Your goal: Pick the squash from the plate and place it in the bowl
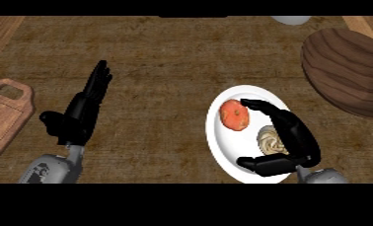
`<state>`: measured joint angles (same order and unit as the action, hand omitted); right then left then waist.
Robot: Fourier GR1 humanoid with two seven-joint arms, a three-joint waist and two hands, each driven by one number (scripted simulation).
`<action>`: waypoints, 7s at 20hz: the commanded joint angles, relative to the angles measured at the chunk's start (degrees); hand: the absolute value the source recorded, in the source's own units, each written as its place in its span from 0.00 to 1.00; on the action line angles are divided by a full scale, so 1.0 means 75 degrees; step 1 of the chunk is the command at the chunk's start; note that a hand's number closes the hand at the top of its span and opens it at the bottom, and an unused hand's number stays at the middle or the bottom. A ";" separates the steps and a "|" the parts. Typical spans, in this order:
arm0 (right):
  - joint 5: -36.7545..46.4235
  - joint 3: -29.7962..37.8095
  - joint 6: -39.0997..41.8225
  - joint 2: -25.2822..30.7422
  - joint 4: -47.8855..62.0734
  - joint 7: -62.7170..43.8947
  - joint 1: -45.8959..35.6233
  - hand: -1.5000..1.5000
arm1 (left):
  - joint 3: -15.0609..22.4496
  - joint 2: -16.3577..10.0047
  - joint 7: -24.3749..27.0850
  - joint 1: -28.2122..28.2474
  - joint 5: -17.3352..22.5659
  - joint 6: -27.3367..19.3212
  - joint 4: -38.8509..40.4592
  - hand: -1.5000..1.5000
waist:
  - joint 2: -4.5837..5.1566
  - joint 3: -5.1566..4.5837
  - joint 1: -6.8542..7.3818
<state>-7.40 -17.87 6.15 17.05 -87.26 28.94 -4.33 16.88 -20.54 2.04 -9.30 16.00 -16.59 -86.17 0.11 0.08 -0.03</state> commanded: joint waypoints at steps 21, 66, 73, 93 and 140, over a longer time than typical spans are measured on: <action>0.0646 0.0255 0.1107 0.1373 -0.1663 -0.5918 -0.1966 0.00 | -0.0218 0.0651 -0.0584 -0.0013 -0.0680 0.0111 -0.0164 0.50 | -0.0013 -0.0017 0.0050; 0.2984 0.1302 0.2362 -0.1200 0.1089 -0.3117 -0.0869 0.00 | -0.1479 0.2069 -0.0413 0.0188 -0.2336 0.1336 0.0220 0.50 | -0.0012 -0.0011 0.0000; 0.4206 0.1210 0.1740 -0.1014 0.2583 -0.2278 -0.1349 0.00 | -0.1479 0.2125 -0.0797 0.0176 -0.2423 0.1371 -0.0127 0.50 | -0.0009 -0.0010 0.0024; 0.4240 0.1529 0.2312 -0.0304 0.1188 -0.1607 -0.0247 1.00 | -0.1624 0.2302 -0.0775 0.0525 -0.2582 0.1322 -0.0568 0.50 | -0.0055 -0.0018 -0.0196; 0.3635 0.4224 0.1408 0.3010 -0.1198 -0.5523 -0.2908 1.00 | -0.1727 0.2548 -0.0691 -0.0143 -0.2720 0.1535 0.0299 0.50 | 0.0033 -0.0010 0.0091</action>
<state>14.44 14.83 17.45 37.80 -105.08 -19.42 -24.64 3.61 -2.78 -4.69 -8.89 -3.31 -3.98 -87.36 0.30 -0.01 0.88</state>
